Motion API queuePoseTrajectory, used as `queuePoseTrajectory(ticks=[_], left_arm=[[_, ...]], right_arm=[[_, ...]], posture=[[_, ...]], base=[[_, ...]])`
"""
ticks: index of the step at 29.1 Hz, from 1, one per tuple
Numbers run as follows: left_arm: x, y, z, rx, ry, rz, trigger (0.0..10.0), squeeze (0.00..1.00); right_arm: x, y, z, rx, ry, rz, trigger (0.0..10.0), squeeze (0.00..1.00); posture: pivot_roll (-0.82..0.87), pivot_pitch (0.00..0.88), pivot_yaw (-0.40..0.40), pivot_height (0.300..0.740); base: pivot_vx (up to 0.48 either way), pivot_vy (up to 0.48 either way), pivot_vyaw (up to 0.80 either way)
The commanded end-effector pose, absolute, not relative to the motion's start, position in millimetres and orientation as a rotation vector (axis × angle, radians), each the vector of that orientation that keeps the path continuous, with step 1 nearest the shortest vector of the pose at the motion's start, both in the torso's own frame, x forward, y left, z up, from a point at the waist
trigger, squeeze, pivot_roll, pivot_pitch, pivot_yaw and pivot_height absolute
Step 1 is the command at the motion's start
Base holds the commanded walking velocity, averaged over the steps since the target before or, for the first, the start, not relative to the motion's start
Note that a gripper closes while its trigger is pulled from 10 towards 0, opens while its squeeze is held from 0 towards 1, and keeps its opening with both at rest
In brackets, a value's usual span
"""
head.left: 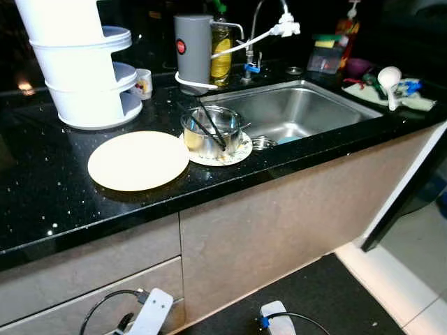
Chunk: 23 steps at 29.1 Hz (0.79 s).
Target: Kitchen organization
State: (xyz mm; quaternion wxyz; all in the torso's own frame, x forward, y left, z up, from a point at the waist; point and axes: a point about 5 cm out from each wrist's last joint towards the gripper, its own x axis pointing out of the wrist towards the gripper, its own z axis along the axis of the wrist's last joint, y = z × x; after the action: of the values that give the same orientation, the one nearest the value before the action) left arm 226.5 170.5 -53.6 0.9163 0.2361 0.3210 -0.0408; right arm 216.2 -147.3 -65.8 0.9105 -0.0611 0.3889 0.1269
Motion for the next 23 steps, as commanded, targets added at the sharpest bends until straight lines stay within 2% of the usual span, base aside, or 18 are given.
queuePoseTrajectory(ticks=[1, 2, 3, 8, 13, 14, 15, 16, 19, 21, 23], left_arm=[[219.1, 180.5, -57.0, 0.53, 0.685, -0.087, 10.0, 0.0], [218.5, 182.5, -55.3, 0.527, 0.656, -0.08, 10.0, 0.0], [218.2, 183.1, -50.7, 0.453, 0.59, -0.056, 10.0, 0.0], [217.6, 185.2, -47.0, 0.383, 0.538, -0.015, 10.0, 0.0], [217.2, 172.9, -47.3, 0.455, 0.506, -0.129, 10.0, 0.0], [218.7, 169.4, -45.3, 0.473, 0.482, -0.156, 10.0, 0.0], [222.3, 159.1, -35.0, 0.47, 0.381, -0.231, 10.0, 0.0], [222.3, 159.1, -35.0, 0.47, 0.381, -0.231, 10.0, 0.0], [223.6, 148.6, -14.4, 0.418, 0.229, -0.313, 10.0, 0.0], [223.4, 146.6, -8.9, 0.4, 0.194, -0.33, 10.0, 0.0], [224.9, 142.3, 12.1, 0.309, 0.095, -0.348, 10.0, 0.0]], right_arm=[[212.6, -143.9, -68.0, -0.098, 0.806, 0.254, 10.0, 0.0], [210.5, -143.0, -69.1, -0.084, 0.806, 0.247, 10.0, 0.0], [207.1, -143.3, -70.9, -0.056, 0.809, 0.22, 10.0, 0.0], [207.1, -141.5, -71.1, -0.032, 0.803, 0.165, 10.0, 0.0], [215.9, -137.7, -65.8, -0.073, 0.776, 0.218, 10.0, 0.0], [218.0, -137.5, -64.4, -0.081, 0.769, 0.227, 10.0, 0.0], [222.7, -138.3, -61.3, -0.084, 0.751, 0.235, 10.0, 0.0], [222.7, -138.3, -61.3, -0.084, 0.751, 0.235, 10.0, 0.0], [227.7, -140.5, -57.5, -0.065, 0.725, 0.225, 10.0, 0.0], [228.6, -141.1, -56.9, -0.059, 0.72, 0.219, 10.0, 0.0], [227.7, -143.3, -57.2, -0.053, 0.719, 0.211, 10.0, 0.0]], posture=[[0.03, 0.065, -0.043, 0.74], [0.05, 0.062, -0.055, 0.74], [0.05, 0.062, -0.055, 0.74], [0.05, 0.066, -0.093, 0.74], [0.04, 0.088, -0.102, 0.74], [0.04, 0.088, -0.102, 0.74], [0.02, 0.094, -0.096, 0.74], [0.02, 0.094, -0.096, 0.74], [0.02, 0.106, -0.09, 0.74], [0.02, 0.106, -0.09, 0.74], [0.02, 0.106, -0.09, 0.74]], base=[[0.0, 0.0, 0.0], [0.0, 0.0, 0.0], [0.0, 0.0, 0.0], [0.0, 0.0, 0.0], [0.0, 0.0, 0.0], [0.0, 0.0, 0.0], [0.0, 0.0, 0.0], [0.0, 0.0, 0.0], [0.0, 0.0, 0.0], [0.0, 0.0, 0.0], [0.0, 0.0, 0.0]])
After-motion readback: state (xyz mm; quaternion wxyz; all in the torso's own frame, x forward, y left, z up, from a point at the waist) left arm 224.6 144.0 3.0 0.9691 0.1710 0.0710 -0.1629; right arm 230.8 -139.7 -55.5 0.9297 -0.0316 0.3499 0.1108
